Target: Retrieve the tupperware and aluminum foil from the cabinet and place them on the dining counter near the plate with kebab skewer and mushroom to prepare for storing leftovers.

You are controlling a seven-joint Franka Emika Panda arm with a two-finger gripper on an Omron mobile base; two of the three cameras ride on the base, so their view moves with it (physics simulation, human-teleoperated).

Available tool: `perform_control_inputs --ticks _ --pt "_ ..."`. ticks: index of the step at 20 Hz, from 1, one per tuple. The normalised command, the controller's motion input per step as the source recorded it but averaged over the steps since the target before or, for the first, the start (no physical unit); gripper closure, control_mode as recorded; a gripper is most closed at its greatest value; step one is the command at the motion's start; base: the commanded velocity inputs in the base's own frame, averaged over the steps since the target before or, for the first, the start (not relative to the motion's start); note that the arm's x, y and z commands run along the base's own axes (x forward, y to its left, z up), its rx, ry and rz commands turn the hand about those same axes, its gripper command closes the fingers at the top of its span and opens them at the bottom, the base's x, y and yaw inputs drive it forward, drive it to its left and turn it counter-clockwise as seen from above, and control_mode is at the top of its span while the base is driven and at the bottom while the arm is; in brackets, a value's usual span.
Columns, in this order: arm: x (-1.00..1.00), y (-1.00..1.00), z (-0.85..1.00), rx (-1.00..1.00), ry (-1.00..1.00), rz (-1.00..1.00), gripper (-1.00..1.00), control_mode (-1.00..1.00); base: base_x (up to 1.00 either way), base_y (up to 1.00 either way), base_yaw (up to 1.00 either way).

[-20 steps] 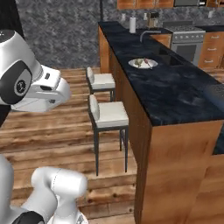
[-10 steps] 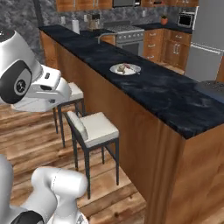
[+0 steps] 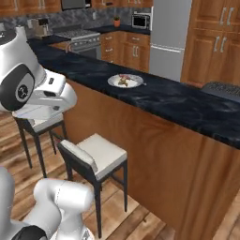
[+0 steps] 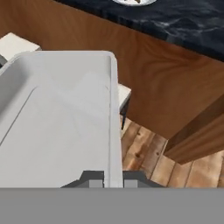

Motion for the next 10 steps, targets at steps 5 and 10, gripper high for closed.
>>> perform_control_inputs --ticks 5,10 --pt "0.0 0.0 0.0 0.0 0.0 0.0 1.0 1.0 0.53 0.95 -0.55" --pt "0.0 0.0 0.0 0.0 0.0 0.0 1.0 1.0 0.72 0.78 -0.5"
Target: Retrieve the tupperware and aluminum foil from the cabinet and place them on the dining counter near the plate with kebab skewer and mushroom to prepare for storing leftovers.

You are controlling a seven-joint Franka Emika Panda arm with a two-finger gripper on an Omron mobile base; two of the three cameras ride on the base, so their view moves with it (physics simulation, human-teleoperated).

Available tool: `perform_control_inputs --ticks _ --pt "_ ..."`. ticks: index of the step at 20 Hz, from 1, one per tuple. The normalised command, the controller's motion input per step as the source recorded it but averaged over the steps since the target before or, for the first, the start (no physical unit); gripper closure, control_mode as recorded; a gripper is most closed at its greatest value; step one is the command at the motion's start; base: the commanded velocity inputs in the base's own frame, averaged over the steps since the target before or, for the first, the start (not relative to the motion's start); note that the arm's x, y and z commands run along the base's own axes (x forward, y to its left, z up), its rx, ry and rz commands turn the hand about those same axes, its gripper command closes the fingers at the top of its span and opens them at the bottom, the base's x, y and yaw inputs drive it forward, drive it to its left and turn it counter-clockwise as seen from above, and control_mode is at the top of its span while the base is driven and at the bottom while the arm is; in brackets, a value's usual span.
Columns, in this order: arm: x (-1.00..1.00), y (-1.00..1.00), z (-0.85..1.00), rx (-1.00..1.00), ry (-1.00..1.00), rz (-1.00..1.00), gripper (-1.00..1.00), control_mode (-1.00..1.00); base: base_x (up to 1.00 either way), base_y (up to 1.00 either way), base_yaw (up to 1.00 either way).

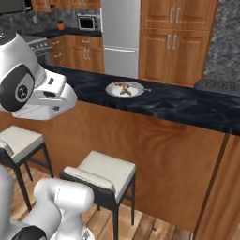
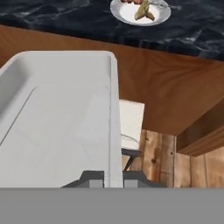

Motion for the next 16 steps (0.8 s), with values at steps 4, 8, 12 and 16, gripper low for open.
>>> perform_control_inputs --ticks 4,8,12,16 --pt "0.0 0.0 0.0 0.0 0.0 0.0 1.0 1.0 0.75 0.47 -0.41" --pt "0.35 0.0 0.0 0.0 -0.08 -0.11 1.0 -1.0 0.37 0.03 -0.15" --pt "0.7 0.01 -0.07 0.0 -0.11 -0.16 1.0 -1.0 0.0 0.0 0.0" --pt "0.75 0.24 -0.14 0.0 -0.05 -0.09 1.0 -1.0 0.0 0.0 0.0"
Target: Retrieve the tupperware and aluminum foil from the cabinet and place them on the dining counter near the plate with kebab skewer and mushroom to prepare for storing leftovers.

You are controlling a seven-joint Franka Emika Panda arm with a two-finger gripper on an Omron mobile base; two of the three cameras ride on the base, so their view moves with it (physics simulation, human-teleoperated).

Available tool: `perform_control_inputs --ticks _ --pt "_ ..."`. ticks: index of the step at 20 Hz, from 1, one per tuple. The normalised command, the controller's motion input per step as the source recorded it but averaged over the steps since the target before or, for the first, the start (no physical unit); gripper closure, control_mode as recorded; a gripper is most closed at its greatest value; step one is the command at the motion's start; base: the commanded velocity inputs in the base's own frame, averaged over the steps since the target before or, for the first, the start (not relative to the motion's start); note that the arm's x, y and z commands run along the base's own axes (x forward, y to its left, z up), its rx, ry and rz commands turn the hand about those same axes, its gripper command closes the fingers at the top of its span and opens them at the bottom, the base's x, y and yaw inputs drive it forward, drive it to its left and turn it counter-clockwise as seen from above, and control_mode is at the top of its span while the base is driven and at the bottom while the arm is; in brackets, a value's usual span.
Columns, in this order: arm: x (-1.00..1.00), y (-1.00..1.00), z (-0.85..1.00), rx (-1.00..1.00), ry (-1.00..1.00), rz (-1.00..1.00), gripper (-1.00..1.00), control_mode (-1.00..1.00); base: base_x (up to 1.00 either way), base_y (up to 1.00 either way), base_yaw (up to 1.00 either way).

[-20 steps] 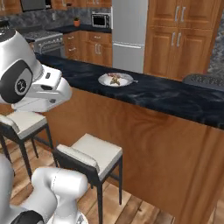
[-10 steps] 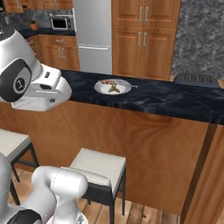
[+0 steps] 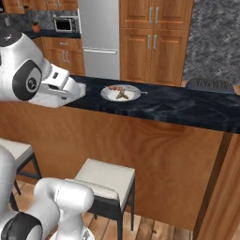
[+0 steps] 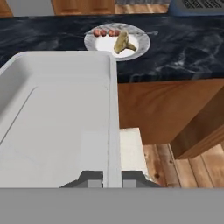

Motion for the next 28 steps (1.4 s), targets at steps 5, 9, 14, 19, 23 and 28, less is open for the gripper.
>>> perform_control_inputs --ticks 5,9,14,19,23,28 --pt "0.87 0.4 -0.34 0.0 0.0 -0.02 1.0 -1.0 0.0 0.0 0.0" --pt "0.88 0.45 -0.34 0.0 0.0 -0.01 1.0 -1.0 0.0 0.0 0.0" --pt "0.92 0.32 -0.21 0.0 0.0 -0.01 1.0 -1.0 0.0 0.0 0.0" --pt "0.87 0.25 -0.2 0.0 0.0 -0.03 1.0 -1.0 0.0 0.0 0.0" --pt "0.82 0.11 -0.25 0.0 0.0 -0.02 1.0 -1.0 0.0 0.0 0.0" --pt "0.67 0.0 -0.38 0.0 0.0 -0.05 1.0 -1.0 0.0 0.0 0.0"
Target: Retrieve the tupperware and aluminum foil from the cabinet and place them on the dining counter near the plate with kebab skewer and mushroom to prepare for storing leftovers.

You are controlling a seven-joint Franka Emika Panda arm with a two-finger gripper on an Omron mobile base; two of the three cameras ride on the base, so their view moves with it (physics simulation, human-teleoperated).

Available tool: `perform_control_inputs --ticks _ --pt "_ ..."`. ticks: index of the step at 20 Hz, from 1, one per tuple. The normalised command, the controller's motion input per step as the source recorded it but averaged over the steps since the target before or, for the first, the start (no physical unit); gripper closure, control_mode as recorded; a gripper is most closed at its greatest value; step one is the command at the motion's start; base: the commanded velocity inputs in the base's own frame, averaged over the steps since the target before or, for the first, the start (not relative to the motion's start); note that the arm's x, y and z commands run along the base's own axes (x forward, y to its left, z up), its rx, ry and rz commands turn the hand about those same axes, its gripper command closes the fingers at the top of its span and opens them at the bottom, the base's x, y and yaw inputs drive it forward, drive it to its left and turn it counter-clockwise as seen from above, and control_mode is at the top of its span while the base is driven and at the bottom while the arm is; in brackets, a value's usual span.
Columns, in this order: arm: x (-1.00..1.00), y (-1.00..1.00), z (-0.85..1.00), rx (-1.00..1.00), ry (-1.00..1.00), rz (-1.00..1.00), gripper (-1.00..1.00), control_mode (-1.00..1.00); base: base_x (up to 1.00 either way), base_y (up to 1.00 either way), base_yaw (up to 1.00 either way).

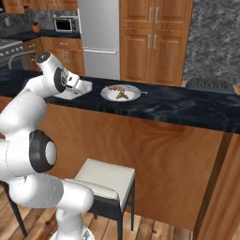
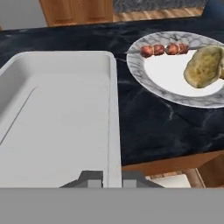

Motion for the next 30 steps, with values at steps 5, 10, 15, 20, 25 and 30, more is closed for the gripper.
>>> perform_control_inputs --ticks 5,10,15,20,25,30 --pt "0.69 0.0 -0.38 0.0 0.0 -0.05 1.0 -1.0 0.0 0.0 0.0" --pt "0.74 0.0 -0.2 0.0 0.0 -0.05 1.0 -1.0 0.0 0.0 0.0" --pt "0.72 0.0 -0.1 0.0 0.0 -0.07 1.0 -1.0 0.0 0.0 0.0" --pt "0.61 -0.06 -0.03 0.0 0.0 -0.06 1.0 -1.0 0.0 0.0 0.0" --pt "0.45 -0.19 0.0 0.0 0.02 -0.05 -1.0 -1.0 0.0 0.0 0.0" --pt "0.02 -0.32 0.0 0.0 0.03 -0.03 -1.0 -1.0 0.0 0.0 0.0"
